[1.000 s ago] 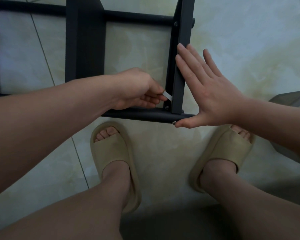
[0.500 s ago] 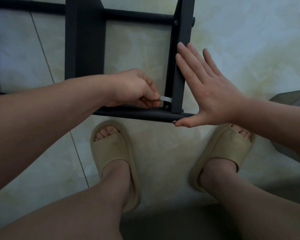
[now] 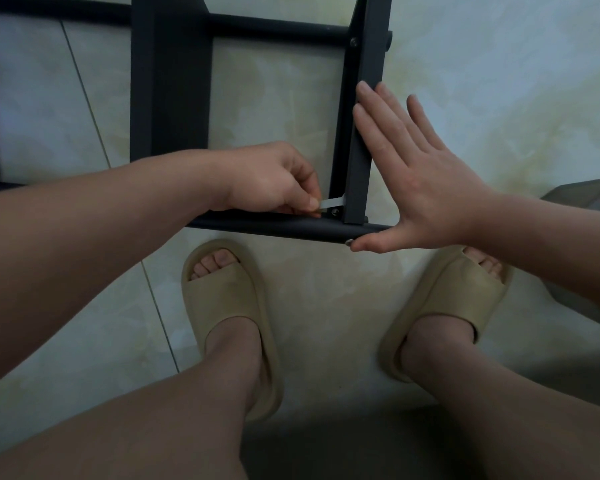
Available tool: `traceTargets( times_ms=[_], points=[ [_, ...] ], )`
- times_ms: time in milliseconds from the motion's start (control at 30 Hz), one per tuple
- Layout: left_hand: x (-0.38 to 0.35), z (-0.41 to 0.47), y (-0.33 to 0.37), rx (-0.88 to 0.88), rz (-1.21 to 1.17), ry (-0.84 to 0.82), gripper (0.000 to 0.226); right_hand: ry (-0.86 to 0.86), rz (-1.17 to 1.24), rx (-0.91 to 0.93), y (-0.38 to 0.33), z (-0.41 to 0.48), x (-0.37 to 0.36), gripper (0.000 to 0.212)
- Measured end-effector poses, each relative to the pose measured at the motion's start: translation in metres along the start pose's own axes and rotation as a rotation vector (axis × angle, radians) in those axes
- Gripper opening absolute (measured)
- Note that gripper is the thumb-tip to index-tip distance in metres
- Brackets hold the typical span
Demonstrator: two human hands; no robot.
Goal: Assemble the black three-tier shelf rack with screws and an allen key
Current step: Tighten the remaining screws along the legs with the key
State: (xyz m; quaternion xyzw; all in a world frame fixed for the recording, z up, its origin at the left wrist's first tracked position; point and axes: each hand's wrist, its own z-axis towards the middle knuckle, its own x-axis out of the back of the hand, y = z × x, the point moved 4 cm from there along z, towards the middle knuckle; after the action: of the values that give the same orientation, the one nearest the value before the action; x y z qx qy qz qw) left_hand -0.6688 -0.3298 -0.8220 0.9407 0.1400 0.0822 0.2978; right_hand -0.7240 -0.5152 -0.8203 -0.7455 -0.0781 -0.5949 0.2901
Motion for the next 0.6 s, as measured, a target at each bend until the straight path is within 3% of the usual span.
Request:
traceTargets(
  times_ms=[167, 333, 467, 600],
  points=[
    [-0.001, 0.002, -0.003, 0.014, 0.048, -0.008, 0.010, -0.004, 0.002, 0.003, -0.001, -0.001, 0.000, 0.130],
    [0.014, -0.001, 0.002, 0.012, 0.138, 0.135, 0.011, -0.046, 0.073, -0.006, -0.003, 0.000, 0.005, 0.134],
    [0.059, -0.012, 0.020, -0.028, 0.240, 0.349, 0.012, 0.010, 0.154, -0.074, 0.009, 0.006, 0.029, 0.113],
    [0.089, -0.016, 0.060, -0.279, 0.318, 0.740, 0.009, 0.086, 0.094, -0.219, 0.038, 0.046, 0.062, 0.096]
  ],
)
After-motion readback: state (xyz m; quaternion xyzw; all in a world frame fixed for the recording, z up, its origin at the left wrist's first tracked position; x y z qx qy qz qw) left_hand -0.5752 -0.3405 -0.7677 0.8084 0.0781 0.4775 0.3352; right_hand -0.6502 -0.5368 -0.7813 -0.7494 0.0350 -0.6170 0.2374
